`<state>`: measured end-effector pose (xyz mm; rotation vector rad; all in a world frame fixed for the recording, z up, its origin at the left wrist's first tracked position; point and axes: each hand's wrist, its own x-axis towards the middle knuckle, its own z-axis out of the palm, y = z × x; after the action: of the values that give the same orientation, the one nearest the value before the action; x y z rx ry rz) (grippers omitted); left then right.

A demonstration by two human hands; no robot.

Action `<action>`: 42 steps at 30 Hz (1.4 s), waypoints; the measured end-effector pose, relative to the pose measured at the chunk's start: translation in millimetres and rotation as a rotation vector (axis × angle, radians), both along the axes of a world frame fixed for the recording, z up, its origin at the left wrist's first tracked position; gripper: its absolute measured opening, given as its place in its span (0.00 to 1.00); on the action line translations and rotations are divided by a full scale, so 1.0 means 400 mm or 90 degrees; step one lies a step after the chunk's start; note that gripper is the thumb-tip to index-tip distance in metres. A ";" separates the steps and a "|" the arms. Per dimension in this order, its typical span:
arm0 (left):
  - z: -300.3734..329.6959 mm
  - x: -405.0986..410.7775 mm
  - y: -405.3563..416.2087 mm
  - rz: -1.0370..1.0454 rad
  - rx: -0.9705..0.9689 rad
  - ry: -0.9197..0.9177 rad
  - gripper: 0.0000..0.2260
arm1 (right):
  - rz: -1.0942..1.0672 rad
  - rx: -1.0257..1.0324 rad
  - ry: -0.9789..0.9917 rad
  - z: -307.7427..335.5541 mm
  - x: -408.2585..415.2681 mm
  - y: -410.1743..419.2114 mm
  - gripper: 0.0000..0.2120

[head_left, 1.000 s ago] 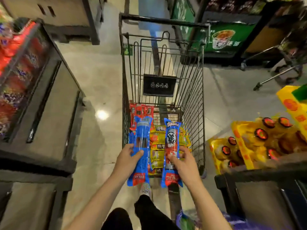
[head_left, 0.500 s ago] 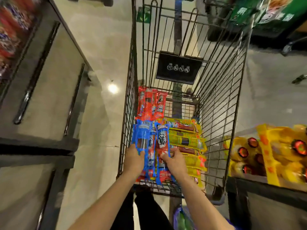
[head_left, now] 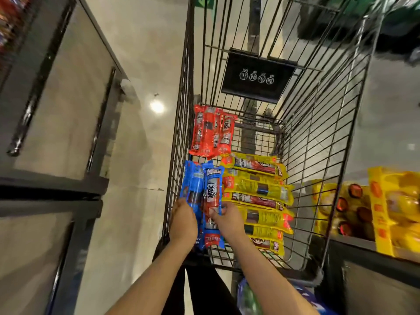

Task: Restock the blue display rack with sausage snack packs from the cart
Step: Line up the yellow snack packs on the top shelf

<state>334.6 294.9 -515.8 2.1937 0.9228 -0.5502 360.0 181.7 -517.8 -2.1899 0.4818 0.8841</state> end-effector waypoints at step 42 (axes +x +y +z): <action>0.355 0.277 0.268 -1.091 0.174 -0.205 0.10 | -0.173 -0.243 -0.063 0.369 -0.221 0.096 0.20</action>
<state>445.3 402.0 -374.0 2.7288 -1.3450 -0.7175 271.7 220.1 -370.1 -2.4160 0.9368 0.5673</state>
